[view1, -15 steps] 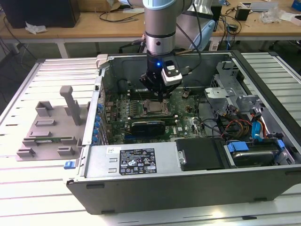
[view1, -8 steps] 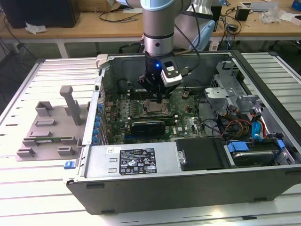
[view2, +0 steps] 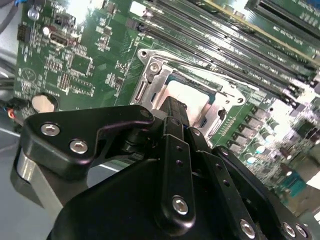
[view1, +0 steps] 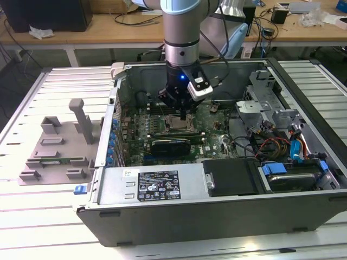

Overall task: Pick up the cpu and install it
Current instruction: 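Close the cpu cover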

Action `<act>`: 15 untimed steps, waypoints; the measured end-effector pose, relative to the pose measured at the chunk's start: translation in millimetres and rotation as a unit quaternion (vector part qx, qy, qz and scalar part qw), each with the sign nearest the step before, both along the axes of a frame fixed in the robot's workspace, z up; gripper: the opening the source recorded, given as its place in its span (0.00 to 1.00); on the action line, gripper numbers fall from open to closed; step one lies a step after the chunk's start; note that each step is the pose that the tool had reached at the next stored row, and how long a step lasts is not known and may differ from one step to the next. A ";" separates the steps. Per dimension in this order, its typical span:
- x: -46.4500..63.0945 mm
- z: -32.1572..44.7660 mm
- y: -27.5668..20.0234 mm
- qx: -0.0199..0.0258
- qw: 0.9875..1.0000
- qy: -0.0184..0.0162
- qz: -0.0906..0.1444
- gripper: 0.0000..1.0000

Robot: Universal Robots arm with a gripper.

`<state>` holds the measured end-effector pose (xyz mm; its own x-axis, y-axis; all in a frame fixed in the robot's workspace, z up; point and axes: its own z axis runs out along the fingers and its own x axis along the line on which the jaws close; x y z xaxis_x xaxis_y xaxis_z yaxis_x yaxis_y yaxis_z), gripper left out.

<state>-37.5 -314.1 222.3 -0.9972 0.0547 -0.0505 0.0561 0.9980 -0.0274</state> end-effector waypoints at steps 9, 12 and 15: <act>-15.9 -2.7 0.0 -0.012 1.000 0.000 0.009 0.11; -25.7 -5.6 0.0 -0.013 1.000 0.000 0.009 0.11; -31.1 -8.0 0.0 -0.013 1.000 0.000 0.009 0.11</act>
<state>-68.6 -314.0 214.3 -0.9981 0.0356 -0.0511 0.0383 0.9978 -0.0532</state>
